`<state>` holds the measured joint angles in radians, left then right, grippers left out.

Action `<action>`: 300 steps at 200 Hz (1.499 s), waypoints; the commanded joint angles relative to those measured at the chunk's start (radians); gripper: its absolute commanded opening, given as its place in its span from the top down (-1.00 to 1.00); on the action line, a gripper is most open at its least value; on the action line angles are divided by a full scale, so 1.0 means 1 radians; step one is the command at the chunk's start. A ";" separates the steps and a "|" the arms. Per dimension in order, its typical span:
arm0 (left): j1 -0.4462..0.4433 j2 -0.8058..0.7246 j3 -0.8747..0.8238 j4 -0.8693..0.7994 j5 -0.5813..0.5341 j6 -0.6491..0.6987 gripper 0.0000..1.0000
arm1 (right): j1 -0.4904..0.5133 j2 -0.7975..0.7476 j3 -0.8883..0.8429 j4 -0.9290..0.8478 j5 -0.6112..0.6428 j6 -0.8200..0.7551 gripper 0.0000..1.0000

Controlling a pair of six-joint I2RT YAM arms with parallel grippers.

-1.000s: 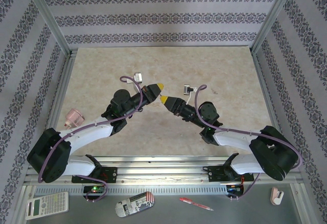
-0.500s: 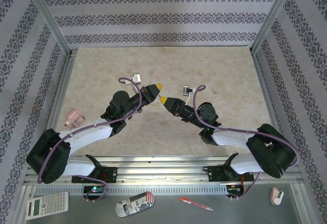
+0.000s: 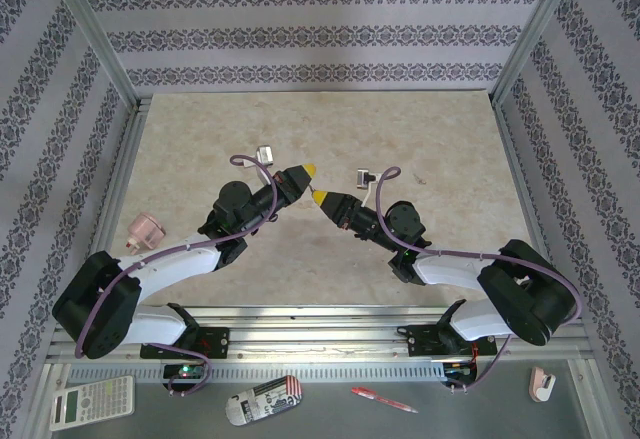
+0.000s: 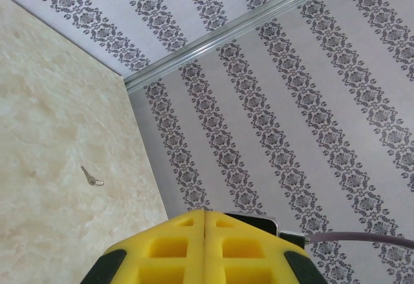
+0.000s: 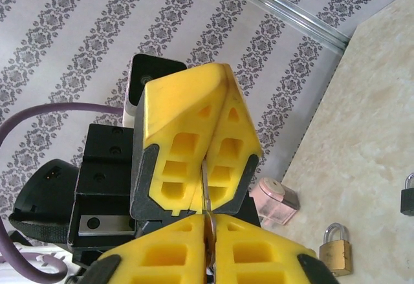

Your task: Unlock with the key

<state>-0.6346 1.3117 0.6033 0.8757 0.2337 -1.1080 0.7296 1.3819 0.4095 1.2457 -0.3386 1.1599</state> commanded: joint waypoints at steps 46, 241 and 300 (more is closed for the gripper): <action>0.012 -0.050 -0.056 -0.126 -0.090 -0.011 -0.17 | 0.003 -0.022 0.041 -0.011 -0.032 -0.004 1.00; 0.351 0.153 0.351 -1.753 -0.259 0.544 -0.49 | -0.037 -0.335 0.126 -1.055 0.034 -0.413 1.00; 0.373 0.283 0.337 -1.671 -0.205 0.536 -0.50 | -0.042 -0.347 0.104 -1.053 0.026 -0.412 1.00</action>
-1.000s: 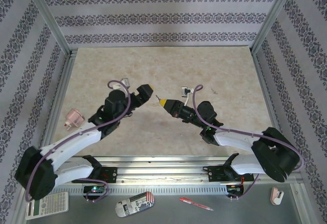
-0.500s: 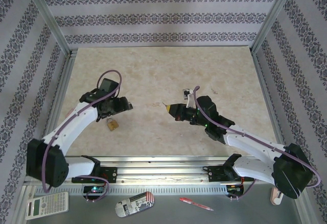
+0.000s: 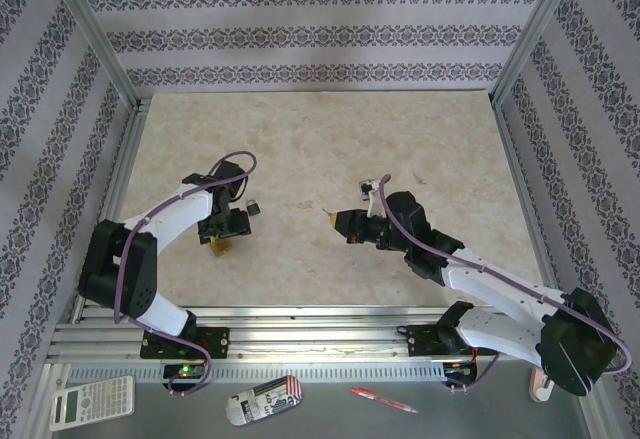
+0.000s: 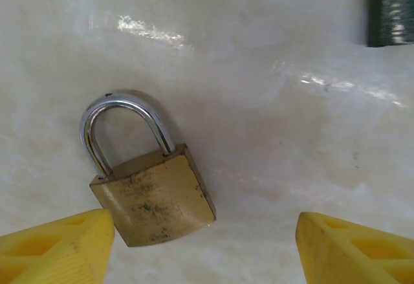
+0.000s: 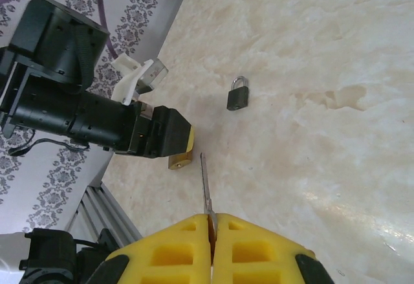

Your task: Unlock with the key

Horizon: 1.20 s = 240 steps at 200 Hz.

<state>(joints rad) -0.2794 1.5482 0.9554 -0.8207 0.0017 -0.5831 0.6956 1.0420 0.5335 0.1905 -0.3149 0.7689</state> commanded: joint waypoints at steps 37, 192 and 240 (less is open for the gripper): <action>0.025 0.047 -0.017 0.012 0.023 0.012 -0.52 | -0.009 -0.014 -0.030 0.001 0.007 -0.018 1.00; 0.037 0.034 -0.055 0.032 0.050 0.007 -0.59 | -0.010 0.002 -0.046 0.013 0.011 -0.020 1.00; 0.056 0.065 -0.104 0.056 0.018 0.020 -0.55 | -0.016 0.009 -0.050 0.012 0.015 -0.024 1.00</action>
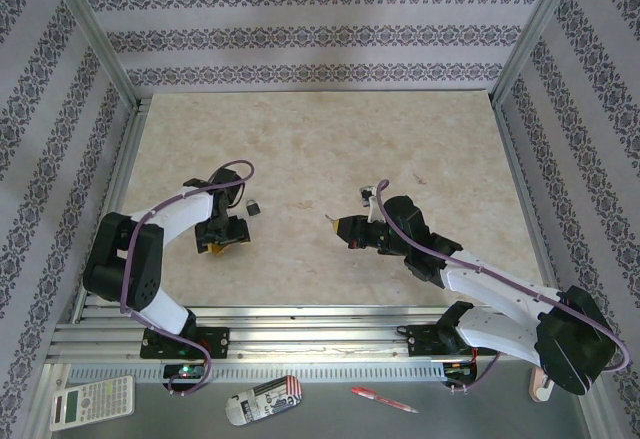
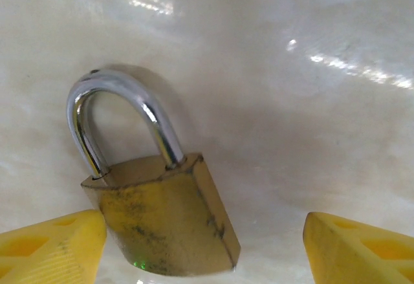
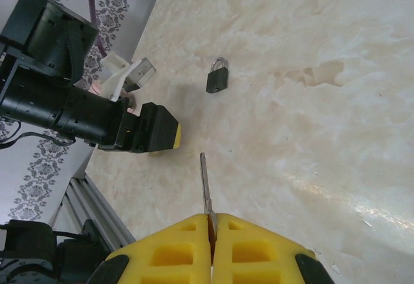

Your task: Unlock with the key

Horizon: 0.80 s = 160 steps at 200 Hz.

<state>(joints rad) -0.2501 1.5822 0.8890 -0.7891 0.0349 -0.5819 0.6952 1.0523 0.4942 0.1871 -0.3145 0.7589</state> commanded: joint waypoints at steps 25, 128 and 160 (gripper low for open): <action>0.047 0.052 -0.065 0.052 -0.003 0.029 -0.47 | -0.017 0.005 -0.009 0.017 0.012 -0.015 1.00; 0.064 -0.175 -0.006 -0.120 -0.010 0.057 -0.54 | -0.021 0.005 -0.030 0.026 0.022 -0.010 1.00; 0.062 -0.153 -0.005 -0.079 0.050 0.033 -0.50 | -0.023 0.007 -0.027 0.025 0.023 -0.015 1.00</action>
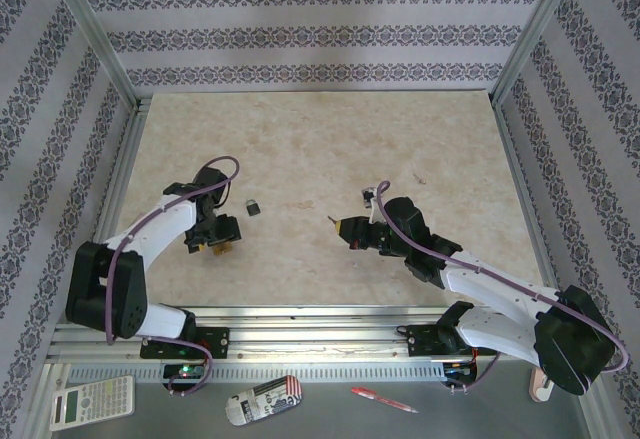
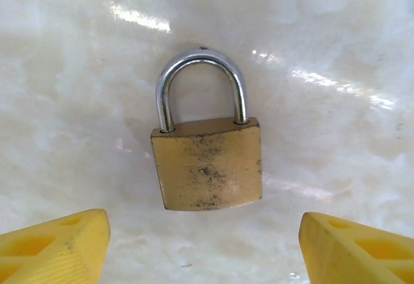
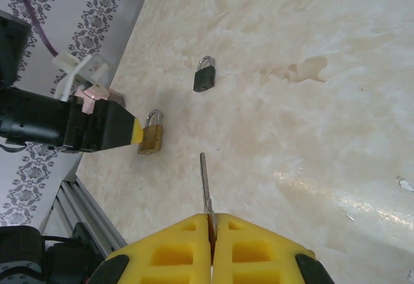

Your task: Unlock with the key

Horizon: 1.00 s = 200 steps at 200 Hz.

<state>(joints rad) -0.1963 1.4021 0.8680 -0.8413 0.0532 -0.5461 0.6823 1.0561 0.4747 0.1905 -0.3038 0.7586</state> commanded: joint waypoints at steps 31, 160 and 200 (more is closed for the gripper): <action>0.002 0.090 0.020 0.041 0.059 -0.023 -0.43 | -0.010 -0.006 -0.014 0.024 0.008 -0.011 1.00; -0.009 0.128 0.021 0.068 0.038 -0.018 -0.39 | -0.011 -0.004 -0.026 0.032 0.007 -0.009 1.00; -0.010 0.193 0.009 0.090 -0.016 -0.003 -0.34 | -0.011 -0.011 -0.032 0.032 0.010 -0.006 1.00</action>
<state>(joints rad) -0.2016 1.5547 0.8757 -0.7742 0.0826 -0.5632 0.6823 1.0500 0.4557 0.1913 -0.3035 0.7589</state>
